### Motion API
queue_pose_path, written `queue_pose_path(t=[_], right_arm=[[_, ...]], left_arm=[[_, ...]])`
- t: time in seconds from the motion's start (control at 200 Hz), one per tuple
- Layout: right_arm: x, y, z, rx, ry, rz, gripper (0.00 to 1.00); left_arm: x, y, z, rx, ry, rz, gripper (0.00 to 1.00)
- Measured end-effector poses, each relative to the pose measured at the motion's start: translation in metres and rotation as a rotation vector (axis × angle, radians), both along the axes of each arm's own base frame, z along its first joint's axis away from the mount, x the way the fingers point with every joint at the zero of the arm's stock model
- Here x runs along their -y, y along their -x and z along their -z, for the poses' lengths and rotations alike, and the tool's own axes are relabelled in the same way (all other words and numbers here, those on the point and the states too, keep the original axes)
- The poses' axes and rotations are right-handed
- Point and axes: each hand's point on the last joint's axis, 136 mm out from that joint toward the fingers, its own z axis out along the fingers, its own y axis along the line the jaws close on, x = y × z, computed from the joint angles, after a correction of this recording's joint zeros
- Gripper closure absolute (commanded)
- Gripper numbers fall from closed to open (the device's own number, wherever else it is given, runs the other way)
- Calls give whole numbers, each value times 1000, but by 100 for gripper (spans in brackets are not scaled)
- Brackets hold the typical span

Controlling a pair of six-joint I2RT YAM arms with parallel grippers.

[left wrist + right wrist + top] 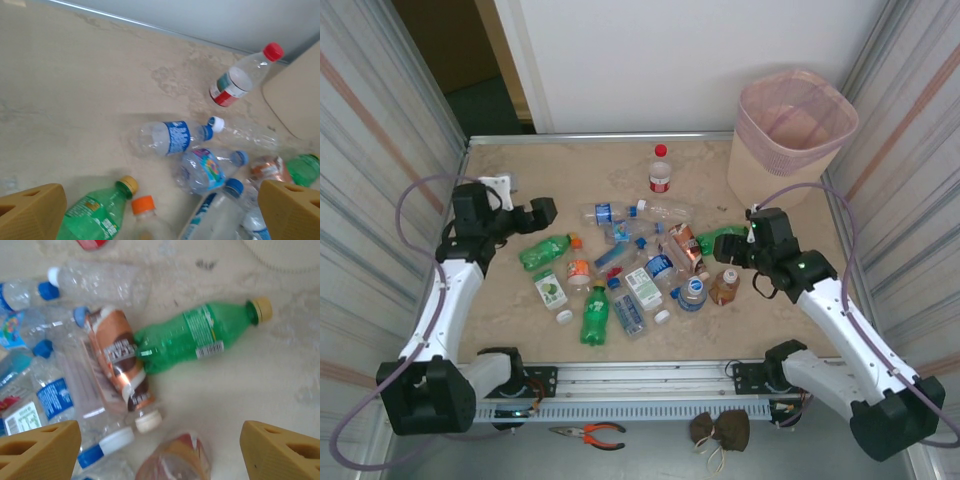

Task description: Put the plastic bottles in the bin

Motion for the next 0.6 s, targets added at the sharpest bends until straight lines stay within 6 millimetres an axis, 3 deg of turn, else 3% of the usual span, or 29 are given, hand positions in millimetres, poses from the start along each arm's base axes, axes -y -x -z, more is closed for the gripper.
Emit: queue_pose_path(t=[0.271,0.601], right_arm=[[-9,36,46,-246,69,75,8],[-11,40,84,-359,92,164,15]], left_arm=[[5,13,-3,3,-59,76,1],[-9,19,17,-11,-121,42,1]])
